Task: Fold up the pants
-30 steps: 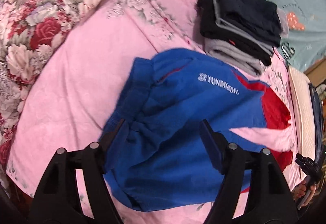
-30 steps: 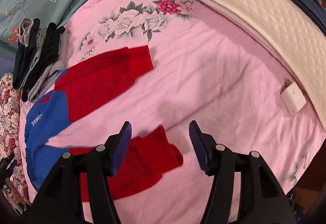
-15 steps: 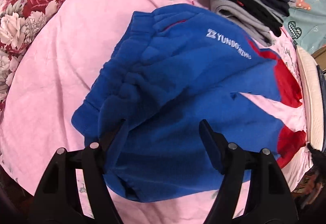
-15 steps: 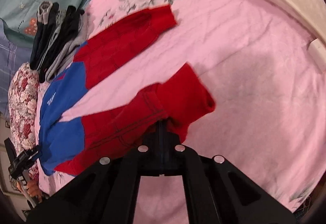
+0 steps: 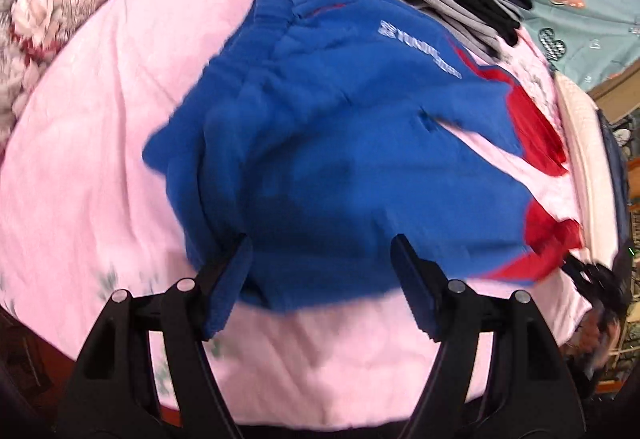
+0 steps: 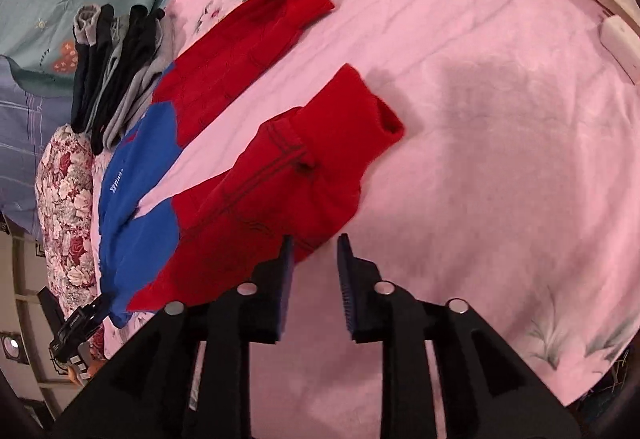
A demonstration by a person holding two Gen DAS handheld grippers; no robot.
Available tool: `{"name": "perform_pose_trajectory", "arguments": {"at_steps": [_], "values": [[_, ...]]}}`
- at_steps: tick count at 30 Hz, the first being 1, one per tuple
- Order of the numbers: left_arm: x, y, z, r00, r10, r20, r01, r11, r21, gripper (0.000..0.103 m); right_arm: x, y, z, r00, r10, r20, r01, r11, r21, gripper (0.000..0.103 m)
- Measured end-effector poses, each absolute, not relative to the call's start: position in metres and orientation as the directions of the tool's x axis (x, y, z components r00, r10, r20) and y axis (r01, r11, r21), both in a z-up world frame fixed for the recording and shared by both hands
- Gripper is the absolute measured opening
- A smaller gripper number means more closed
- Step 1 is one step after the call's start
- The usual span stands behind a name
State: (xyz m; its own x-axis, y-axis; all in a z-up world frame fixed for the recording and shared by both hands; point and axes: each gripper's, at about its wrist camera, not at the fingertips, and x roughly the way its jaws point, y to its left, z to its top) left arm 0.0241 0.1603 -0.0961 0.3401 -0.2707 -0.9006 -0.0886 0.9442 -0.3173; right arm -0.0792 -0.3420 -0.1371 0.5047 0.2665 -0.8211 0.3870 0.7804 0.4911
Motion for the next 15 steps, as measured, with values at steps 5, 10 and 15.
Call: {"name": "perform_pose_trajectory", "arguments": {"at_steps": [5,10,15], "values": [[0.015,0.157,-0.109,0.325,-0.269,-0.907,-0.100,0.944,-0.316,0.073,-0.063,-0.334,-0.136,0.486,0.175,-0.856,0.407,0.822,0.399,0.039],[0.018,0.145,-0.112,0.344,-0.232,-0.910,-0.069,0.960,-0.271,0.082,-0.058,-0.335,-0.135,0.471,0.097,-0.877,0.440,0.835,0.329,0.045],[0.022,0.134,-0.112,0.346,-0.151,-0.926,-0.064,0.981,-0.183,0.074,-0.042,-0.327,-0.143,0.534,0.182,-0.825,0.391,0.813,0.432,0.007]]}}
